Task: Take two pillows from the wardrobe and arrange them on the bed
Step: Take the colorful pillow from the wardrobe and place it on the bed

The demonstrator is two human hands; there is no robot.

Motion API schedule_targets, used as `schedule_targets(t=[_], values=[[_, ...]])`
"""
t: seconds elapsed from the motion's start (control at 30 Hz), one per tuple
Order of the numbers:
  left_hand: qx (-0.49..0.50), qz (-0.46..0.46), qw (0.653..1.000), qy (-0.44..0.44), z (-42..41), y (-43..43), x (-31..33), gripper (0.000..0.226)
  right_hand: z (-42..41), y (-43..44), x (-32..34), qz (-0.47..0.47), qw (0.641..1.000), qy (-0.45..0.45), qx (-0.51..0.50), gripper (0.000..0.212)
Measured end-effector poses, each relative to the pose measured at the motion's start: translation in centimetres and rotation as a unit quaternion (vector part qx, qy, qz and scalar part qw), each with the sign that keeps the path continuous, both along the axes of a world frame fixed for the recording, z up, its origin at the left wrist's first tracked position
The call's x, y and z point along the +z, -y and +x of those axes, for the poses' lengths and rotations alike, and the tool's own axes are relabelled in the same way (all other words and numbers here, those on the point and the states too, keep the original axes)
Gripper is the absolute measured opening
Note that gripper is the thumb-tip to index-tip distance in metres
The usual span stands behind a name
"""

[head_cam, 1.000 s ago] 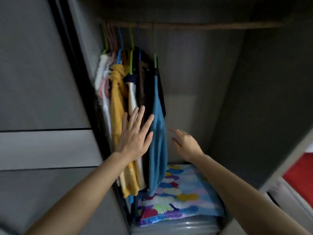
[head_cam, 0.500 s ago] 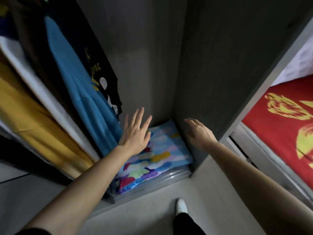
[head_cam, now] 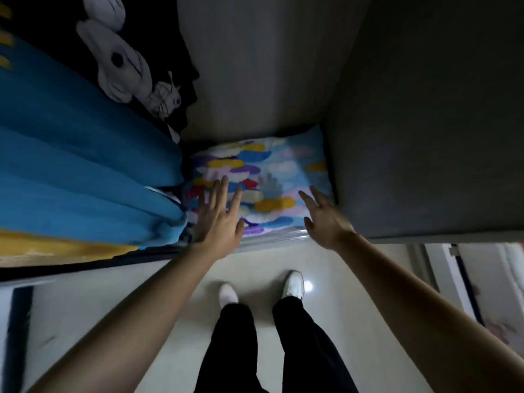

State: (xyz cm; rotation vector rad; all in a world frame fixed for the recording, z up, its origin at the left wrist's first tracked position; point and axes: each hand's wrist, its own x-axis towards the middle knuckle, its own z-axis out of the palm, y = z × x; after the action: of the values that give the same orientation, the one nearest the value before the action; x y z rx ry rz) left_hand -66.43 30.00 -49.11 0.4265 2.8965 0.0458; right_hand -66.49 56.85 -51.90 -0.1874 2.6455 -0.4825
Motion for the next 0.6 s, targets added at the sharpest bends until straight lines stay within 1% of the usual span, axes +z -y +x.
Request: schedule_targets(t=[0.1,0.2,0.3,0.4,0.53,0.6], values=[[0.005,-0.016,0.999,0.034,-0.6,-0.3,-5.9,0.079,-0.5,0.9,-5.6,0.009,1.000,-0.001,0.024,0.067],[-0.025,-0.031,0.998,0.044,-0.9,0.0,-13.7,0.079,-0.7,2.0,-13.0,-0.001,1.000,-0.015,-0.003,0.066],[-0.004,-0.029,0.998,0.054,-1.0,0.4,-22.3,0.085,-0.6,3.0,-21.6,0.006,0.999,-0.036,-0.022,0.070],[0.033,-0.023,0.998,0.058,-1.2,1.0,-31.0,0.091,-0.9,3.7,-30.0,0.039,0.997,-0.065,0.004,0.080],[0.030,-0.037,0.996,0.075,-1.7,2.0,-41.6,0.105,-1.9,4.3,-39.5,0.081,0.990,-0.089,0.078,0.102],[0.034,-0.036,0.996,0.072,-2.0,1.9,-45.8,0.108,-2.4,4.5,-43.3,0.092,0.987,-0.101,0.085,0.110]])
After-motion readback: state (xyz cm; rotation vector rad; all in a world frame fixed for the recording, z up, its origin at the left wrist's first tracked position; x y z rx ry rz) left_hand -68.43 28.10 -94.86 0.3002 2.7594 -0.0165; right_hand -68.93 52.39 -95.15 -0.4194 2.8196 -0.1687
